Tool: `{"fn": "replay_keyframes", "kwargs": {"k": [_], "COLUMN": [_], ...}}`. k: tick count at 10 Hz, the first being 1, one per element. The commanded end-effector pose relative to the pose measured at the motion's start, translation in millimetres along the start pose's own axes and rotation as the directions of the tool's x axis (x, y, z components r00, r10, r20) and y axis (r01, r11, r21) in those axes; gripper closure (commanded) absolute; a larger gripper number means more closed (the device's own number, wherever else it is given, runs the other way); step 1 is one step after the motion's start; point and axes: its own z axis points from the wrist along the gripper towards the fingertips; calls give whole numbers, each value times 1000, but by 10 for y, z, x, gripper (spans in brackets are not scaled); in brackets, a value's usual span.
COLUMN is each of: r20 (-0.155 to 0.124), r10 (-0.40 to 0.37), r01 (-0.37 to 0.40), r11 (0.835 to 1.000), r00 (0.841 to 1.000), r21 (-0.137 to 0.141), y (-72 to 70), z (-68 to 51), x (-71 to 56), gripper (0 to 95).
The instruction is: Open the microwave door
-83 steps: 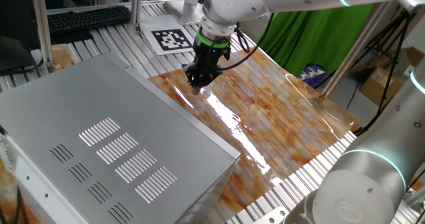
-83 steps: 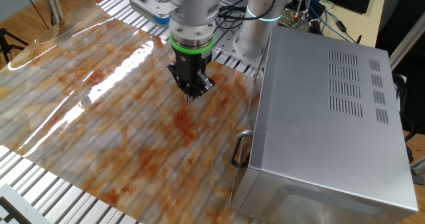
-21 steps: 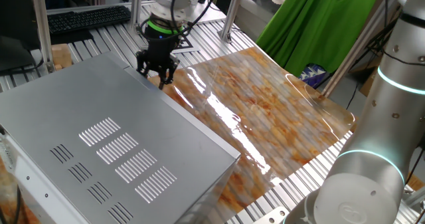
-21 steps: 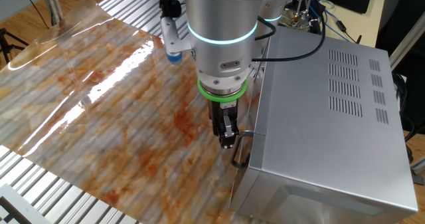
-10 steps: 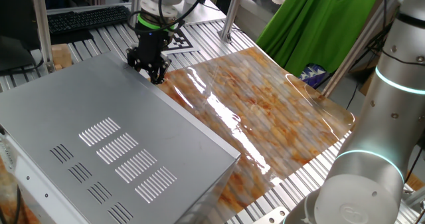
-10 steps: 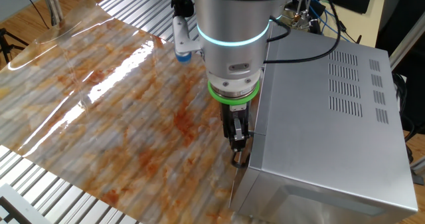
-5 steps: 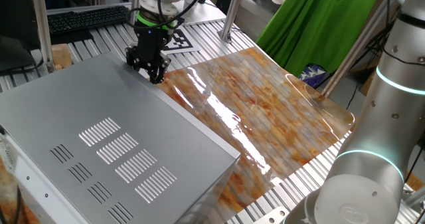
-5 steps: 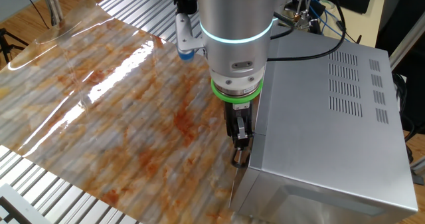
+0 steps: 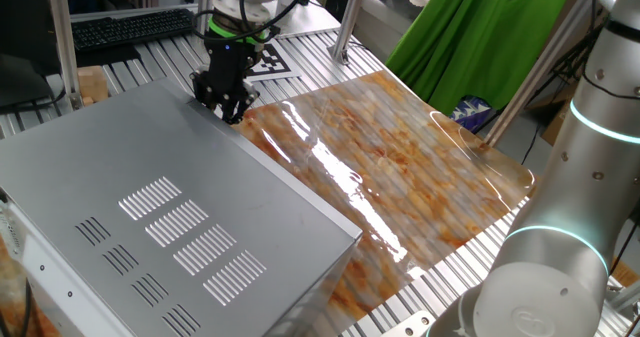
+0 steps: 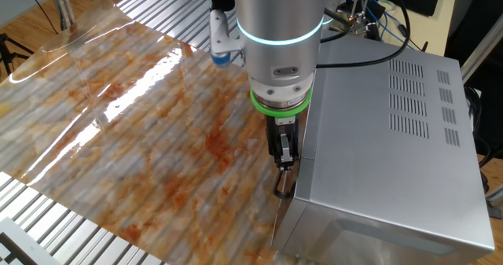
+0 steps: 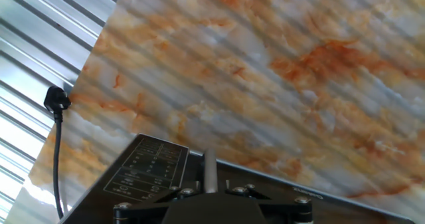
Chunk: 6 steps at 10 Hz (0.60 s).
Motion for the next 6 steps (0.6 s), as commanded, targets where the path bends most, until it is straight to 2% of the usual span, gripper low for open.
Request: {"fn": "replay_keyframes", "kwargs": {"k": [1,3,4,5,6], "r20": [-14,-19,-22,-29,-35], "r10": [11,11,11,16,20], "r01": [-11,-11,-11,-16,-21], "r11": [1000,1000,1000,1000,999], "r00": [1000,1000,1000,999,999], "r21": [-12,-15,-17,-22,-27], "y": [-8,-11,-10,-10,-9], "z": [-2,-2,-5,-8,-10], "x": [14,33,44,55,60], "gripper": [570,570,760,760,950]}}
